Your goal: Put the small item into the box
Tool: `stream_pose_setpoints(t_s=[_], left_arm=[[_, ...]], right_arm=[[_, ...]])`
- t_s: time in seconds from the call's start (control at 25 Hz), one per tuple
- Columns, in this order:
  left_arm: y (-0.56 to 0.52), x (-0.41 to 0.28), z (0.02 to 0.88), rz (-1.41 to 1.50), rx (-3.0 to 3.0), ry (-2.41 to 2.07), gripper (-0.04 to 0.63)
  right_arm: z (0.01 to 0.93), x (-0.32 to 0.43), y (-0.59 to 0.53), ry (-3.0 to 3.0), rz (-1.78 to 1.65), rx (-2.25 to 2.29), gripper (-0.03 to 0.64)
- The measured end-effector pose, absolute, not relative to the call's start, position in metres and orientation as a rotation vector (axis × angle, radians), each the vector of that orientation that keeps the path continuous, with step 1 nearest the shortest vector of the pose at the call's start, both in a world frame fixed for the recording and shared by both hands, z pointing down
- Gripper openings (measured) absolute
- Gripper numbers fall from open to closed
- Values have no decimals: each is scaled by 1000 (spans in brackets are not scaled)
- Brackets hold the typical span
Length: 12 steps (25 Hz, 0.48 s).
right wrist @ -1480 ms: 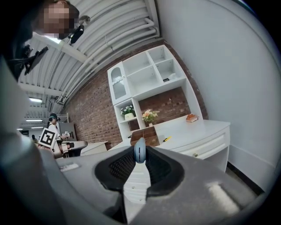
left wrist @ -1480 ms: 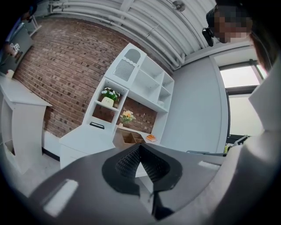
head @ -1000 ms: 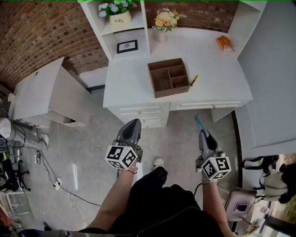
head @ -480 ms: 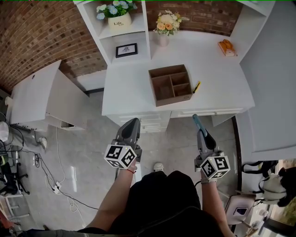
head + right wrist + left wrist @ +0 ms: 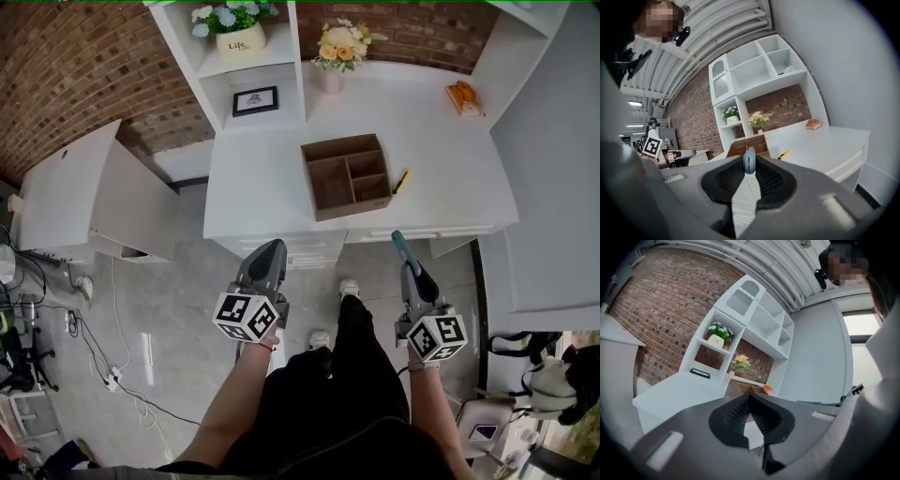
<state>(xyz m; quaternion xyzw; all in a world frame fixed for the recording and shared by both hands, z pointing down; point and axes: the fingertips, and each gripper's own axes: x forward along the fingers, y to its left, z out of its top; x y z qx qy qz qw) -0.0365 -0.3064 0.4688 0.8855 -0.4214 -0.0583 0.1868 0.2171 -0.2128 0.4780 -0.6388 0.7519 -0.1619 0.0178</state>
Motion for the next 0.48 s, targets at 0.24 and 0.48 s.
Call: stream_pose_setpoints(t_s=[0.24, 0.48], left_arm=[[-334, -35, 462, -181, 2489, -1230, 2], [-361, -27, 460, -182, 2478, -1256, 2]], right_arm=[[470, 214, -253, 2404, -469, -1920, 64], [471, 218, -286, 2451, -482, -1886, 63]])
